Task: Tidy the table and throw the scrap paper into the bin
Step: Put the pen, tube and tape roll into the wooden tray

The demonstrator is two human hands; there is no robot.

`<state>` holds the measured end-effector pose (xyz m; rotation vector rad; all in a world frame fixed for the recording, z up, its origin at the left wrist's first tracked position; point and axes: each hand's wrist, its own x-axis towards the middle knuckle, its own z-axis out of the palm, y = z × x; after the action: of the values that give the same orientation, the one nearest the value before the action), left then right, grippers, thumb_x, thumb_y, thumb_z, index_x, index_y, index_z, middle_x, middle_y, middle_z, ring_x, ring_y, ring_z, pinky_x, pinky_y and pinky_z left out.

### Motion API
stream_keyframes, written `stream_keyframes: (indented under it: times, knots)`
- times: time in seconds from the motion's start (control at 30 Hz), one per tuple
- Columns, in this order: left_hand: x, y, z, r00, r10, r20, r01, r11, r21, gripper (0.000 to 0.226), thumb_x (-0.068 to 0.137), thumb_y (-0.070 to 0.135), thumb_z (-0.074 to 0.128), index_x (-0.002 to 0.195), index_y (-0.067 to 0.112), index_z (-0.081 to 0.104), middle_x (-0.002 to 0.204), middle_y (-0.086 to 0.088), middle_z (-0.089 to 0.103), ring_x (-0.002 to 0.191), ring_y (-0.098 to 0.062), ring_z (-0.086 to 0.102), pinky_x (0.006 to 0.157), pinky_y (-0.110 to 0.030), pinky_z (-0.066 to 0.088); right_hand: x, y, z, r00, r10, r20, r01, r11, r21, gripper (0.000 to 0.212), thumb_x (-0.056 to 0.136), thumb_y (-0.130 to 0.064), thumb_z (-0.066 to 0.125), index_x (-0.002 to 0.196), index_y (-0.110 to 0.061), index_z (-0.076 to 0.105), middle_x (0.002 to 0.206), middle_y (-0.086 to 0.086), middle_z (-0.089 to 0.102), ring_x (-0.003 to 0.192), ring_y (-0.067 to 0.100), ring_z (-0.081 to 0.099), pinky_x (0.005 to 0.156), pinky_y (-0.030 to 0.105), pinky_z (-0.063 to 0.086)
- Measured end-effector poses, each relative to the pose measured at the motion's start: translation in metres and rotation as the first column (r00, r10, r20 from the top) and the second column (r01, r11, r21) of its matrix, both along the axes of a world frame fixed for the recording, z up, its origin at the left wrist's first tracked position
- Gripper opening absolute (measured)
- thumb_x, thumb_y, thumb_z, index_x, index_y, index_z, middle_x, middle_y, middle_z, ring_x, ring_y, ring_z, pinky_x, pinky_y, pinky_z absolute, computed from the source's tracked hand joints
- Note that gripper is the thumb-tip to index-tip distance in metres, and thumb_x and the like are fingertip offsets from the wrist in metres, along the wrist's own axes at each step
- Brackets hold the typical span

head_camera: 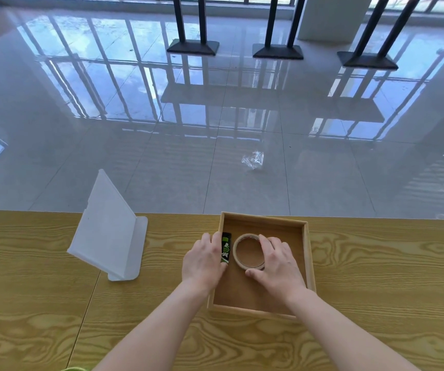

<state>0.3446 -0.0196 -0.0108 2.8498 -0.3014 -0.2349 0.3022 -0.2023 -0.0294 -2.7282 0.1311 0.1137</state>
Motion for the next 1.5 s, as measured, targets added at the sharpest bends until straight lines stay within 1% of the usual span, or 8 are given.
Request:
stream_keyframes:
  times: [0.23, 0.5, 0.7, 0.9, 1.03, 1.13, 1.23, 1.5]
  knots:
    - [0.021, -0.010, -0.008, 0.996, 0.090, 0.018, -0.088, 0.992, -0.086, 0.047, 0.083, 0.040, 0.072, 0.117, 0.024, 0.043, 0.105, 0.003, 0.057, 0.097, -0.018, 0.061, 0.068, -0.031, 0.046, 0.019, 0.002, -0.005, 0.999, 0.016, 0.051, -0.016, 1.000, 0.007, 0.087, 0.078, -0.038, 0.078, 0.148, -0.012, 0.035, 0.150, 0.004, 0.042, 0.133, 0.023, 0.038, 0.114, 0.030, 0.030]
    - [0.025, -0.012, -0.017, 0.985, 0.166, -0.037, -0.169, 0.980, -0.104, 0.041, 0.088, 0.049, 0.063, 0.113, 0.022, 0.045, 0.104, 0.001, 0.064, 0.091, -0.021, 0.064, 0.065, -0.032, 0.049, 0.022, 0.004, -0.010, 0.993, -0.034, 0.115, 0.035, 0.999, -0.002, 0.077, 0.079, -0.034, 0.078, 0.143, -0.011, 0.042, 0.140, 0.005, 0.045, 0.124, 0.022, 0.043, 0.109, 0.031, 0.037]
    - [0.000, -0.006, -0.018, 0.961, 0.220, -0.169, -0.261, 0.924, -0.280, 0.065, 0.087, 0.051, 0.059, 0.141, 0.021, 0.037, 0.131, -0.001, 0.058, 0.114, -0.021, 0.059, 0.085, -0.033, 0.047, 0.010, -0.005, 0.004, 0.995, -0.041, 0.096, 0.032, 0.995, 0.097, 0.081, 0.079, -0.035, 0.079, 0.146, -0.015, 0.038, 0.145, 0.003, 0.042, 0.133, 0.021, 0.038, 0.112, 0.030, 0.032]
    - [-0.057, 0.019, -0.020, 0.952, 0.141, -0.270, -0.246, 0.880, -0.406, 0.088, 0.079, 0.045, 0.067, 0.152, 0.021, 0.024, 0.136, 0.003, 0.048, 0.124, -0.013, 0.046, 0.101, -0.029, 0.042, -0.036, -0.050, 0.024, 0.937, -0.254, 0.238, 0.229, 0.965, 0.130, 0.056, 0.079, -0.010, 0.079, 0.130, -0.004, 0.057, 0.124, 0.013, 0.065, 0.119, 0.027, 0.055, 0.105, 0.038, 0.043]
    - [-0.084, 0.025, -0.022, 0.965, 0.082, -0.249, -0.173, 0.913, -0.368, 0.107, 0.073, 0.051, 0.075, 0.154, 0.015, 0.017, 0.140, 0.001, 0.040, 0.130, -0.015, 0.034, 0.110, -0.028, 0.032, -0.058, -0.065, 0.022, 0.908, -0.417, 0.053, 0.409, 0.905, 0.114, 0.053, 0.087, -0.017, 0.072, 0.134, -0.002, 0.053, 0.129, 0.016, 0.059, 0.123, 0.031, 0.052, 0.106, 0.043, 0.042]
    - [-0.092, 0.025, -0.022, 0.963, 0.087, -0.255, -0.171, 0.929, -0.328, 0.110, 0.073, 0.045, 0.079, 0.155, 0.014, 0.012, 0.144, -0.001, 0.036, 0.135, -0.017, 0.031, 0.114, -0.030, 0.031, -0.062, -0.062, 0.018, 0.893, -0.446, -0.065, 0.450, 0.883, 0.131, 0.042, 0.093, -0.022, 0.064, 0.129, -0.003, 0.057, 0.118, 0.015, 0.061, 0.108, 0.029, 0.058, 0.093, 0.042, 0.049]
    - [-0.094, 0.024, -0.020, 0.971, 0.100, -0.218, -0.163, 0.942, -0.295, 0.104, 0.078, 0.037, 0.079, 0.155, 0.014, 0.013, 0.142, 0.000, 0.038, 0.132, -0.015, 0.035, 0.112, -0.027, 0.032, -0.061, -0.057, 0.017, 0.888, -0.455, -0.060, 0.459, 0.880, 0.119, 0.025, 0.094, -0.017, 0.060, 0.114, -0.003, 0.064, 0.105, 0.011, 0.061, 0.095, 0.029, 0.057, 0.079, 0.037, 0.045]
    - [-0.101, 0.041, -0.022, 0.973, 0.171, -0.158, -0.207, 0.946, -0.250, 0.096, 0.082, 0.033, 0.075, 0.154, 0.010, 0.016, 0.138, 0.000, 0.042, 0.128, -0.015, 0.039, 0.109, -0.026, 0.036, -0.047, -0.037, 0.019, 0.920, -0.382, -0.087, 0.391, 0.911, 0.131, 0.030, 0.095, -0.014, 0.057, 0.123, -0.003, 0.060, 0.117, 0.014, 0.060, 0.103, 0.031, 0.058, 0.082, 0.035, 0.044]
